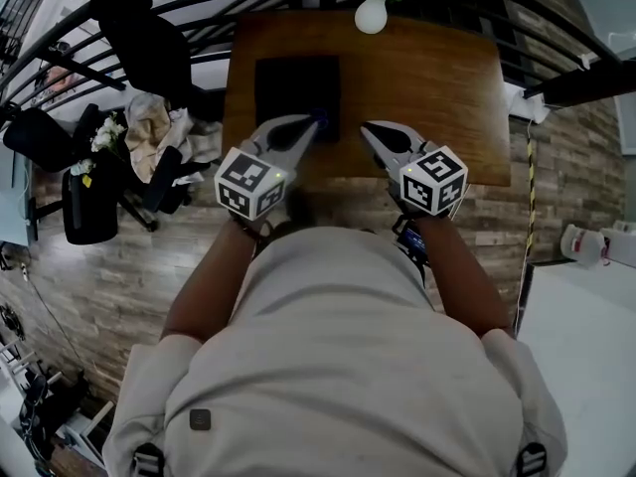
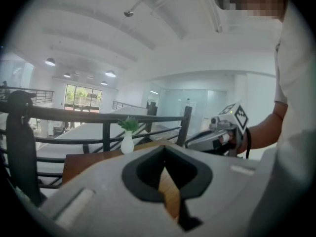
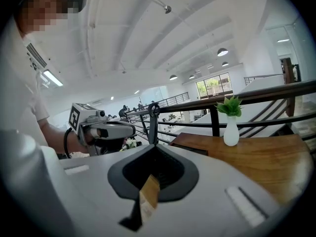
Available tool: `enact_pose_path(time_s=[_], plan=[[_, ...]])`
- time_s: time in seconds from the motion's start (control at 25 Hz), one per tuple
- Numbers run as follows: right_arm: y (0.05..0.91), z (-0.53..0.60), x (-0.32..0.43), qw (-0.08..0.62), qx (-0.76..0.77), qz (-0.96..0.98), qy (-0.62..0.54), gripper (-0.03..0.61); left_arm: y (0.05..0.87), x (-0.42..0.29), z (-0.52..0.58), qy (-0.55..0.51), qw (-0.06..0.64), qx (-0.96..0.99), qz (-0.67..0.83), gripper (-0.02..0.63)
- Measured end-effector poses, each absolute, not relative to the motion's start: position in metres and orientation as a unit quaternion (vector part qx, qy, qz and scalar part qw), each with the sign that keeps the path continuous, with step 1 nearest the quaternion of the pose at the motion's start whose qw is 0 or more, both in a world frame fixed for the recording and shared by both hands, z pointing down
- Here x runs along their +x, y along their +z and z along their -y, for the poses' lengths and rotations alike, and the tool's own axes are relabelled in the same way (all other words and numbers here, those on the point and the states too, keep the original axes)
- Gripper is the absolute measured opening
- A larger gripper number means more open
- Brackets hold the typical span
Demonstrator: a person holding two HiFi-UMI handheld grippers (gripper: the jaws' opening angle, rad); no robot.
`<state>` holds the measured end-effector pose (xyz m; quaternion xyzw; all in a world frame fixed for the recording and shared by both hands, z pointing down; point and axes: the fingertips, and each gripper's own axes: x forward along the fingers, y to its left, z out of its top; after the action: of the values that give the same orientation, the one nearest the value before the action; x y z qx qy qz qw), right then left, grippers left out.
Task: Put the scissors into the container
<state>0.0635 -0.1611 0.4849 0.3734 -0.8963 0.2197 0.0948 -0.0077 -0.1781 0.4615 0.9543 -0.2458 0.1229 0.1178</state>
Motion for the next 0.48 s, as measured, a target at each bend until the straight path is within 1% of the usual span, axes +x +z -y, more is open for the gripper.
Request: enact_pose_path(time_s=[0.48], plan=[[0.489, 0.08, 0.084, 0.091, 0.353, 0.905, 0.218, 0.008, 0.468, 0.003, 0.101, 0.12, 0.132, 0.943, 0.28, 0.003]])
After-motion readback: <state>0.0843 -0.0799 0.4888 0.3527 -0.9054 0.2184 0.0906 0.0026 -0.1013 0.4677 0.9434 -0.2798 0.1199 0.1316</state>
